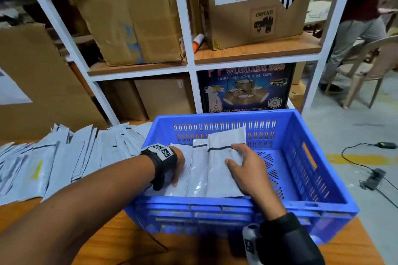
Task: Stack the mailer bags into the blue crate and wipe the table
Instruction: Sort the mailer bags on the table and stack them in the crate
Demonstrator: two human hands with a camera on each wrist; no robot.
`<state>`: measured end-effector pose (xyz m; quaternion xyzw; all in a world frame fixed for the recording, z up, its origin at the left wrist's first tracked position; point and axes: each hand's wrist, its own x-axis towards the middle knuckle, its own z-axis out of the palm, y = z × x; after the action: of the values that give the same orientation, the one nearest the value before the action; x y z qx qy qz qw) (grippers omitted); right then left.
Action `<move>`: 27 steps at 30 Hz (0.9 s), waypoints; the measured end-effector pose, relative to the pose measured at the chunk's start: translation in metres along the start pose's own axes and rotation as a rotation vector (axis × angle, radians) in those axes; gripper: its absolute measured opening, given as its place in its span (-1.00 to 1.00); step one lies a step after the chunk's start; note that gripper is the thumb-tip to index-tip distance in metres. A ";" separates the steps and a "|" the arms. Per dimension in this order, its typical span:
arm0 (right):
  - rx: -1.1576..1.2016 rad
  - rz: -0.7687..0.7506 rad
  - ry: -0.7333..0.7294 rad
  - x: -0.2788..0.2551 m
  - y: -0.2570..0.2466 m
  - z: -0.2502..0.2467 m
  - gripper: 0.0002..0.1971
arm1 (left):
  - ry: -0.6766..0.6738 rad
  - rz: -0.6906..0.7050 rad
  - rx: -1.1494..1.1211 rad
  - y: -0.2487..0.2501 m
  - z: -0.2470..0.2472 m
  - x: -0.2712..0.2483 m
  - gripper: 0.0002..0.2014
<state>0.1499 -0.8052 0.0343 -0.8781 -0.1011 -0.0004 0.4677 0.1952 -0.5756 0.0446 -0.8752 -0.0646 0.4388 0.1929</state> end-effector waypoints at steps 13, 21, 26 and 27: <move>-0.040 0.016 0.010 0.002 -0.002 -0.008 -0.54 | 0.584 0.172 -0.306 -0.079 0.079 -0.073 -0.18; -0.203 -0.056 -0.241 0.050 -0.054 -0.039 -0.54 | 0.849 0.200 -0.691 -0.072 0.139 -0.044 0.05; -0.280 -0.073 -0.416 0.088 -0.102 -0.001 -0.71 | 0.881 0.160 -0.761 -0.068 0.140 -0.045 -0.21; -0.271 -0.069 -0.443 0.093 -0.108 0.012 -0.71 | 0.885 0.159 -0.767 -0.068 0.140 -0.046 -0.22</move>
<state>0.2206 -0.7199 0.1248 -0.9074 -0.2301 0.1623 0.3120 0.0598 -0.4873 0.0297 -0.9845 -0.0664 -0.0097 -0.1621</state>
